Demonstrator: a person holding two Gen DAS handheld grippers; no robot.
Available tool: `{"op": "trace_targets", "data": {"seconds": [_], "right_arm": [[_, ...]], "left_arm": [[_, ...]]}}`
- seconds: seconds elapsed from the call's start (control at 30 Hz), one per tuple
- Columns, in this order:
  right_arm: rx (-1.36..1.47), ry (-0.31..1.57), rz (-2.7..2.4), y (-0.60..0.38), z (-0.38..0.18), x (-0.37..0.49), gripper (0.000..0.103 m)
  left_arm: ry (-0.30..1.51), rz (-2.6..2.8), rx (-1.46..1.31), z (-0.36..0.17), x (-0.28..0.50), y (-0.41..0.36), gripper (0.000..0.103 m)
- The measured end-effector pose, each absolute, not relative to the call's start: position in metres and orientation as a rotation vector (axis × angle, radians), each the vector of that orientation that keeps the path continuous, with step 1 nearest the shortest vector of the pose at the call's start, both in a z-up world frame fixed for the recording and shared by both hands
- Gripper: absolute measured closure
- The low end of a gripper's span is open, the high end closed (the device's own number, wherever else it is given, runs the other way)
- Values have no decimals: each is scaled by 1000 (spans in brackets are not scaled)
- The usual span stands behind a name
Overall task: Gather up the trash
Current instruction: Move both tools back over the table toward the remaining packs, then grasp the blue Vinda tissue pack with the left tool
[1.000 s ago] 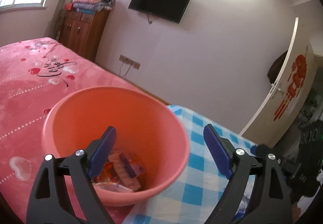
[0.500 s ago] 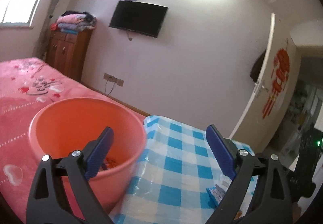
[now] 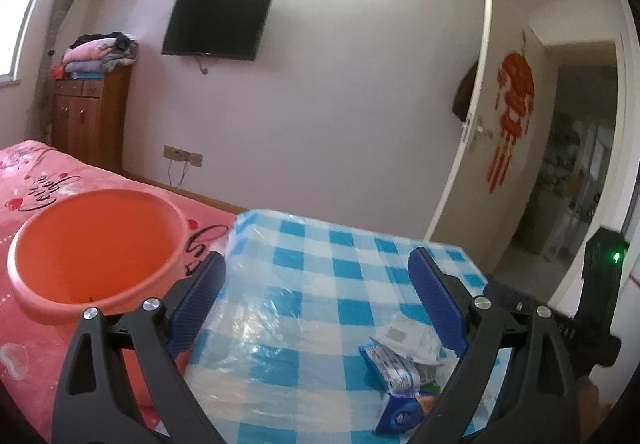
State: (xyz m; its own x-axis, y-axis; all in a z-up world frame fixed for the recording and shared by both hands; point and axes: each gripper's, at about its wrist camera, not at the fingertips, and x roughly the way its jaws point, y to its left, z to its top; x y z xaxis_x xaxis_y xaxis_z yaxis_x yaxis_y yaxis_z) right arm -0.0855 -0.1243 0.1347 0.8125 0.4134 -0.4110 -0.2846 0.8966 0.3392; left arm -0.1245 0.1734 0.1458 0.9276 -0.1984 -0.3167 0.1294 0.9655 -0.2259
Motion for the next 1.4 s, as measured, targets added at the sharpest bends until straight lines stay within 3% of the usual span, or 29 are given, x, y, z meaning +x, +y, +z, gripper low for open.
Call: {"op": "trace_targets", "data": {"seconds": [0.77, 1.4], "right_arm": [[311, 522, 247, -204, 108, -105, 5], [313, 615, 273, -213, 73, -116, 5]], "left_arm": [[548, -298, -139, 100, -122, 104, 10], [734, -374, -48, 38, -134, 58, 10]]}}
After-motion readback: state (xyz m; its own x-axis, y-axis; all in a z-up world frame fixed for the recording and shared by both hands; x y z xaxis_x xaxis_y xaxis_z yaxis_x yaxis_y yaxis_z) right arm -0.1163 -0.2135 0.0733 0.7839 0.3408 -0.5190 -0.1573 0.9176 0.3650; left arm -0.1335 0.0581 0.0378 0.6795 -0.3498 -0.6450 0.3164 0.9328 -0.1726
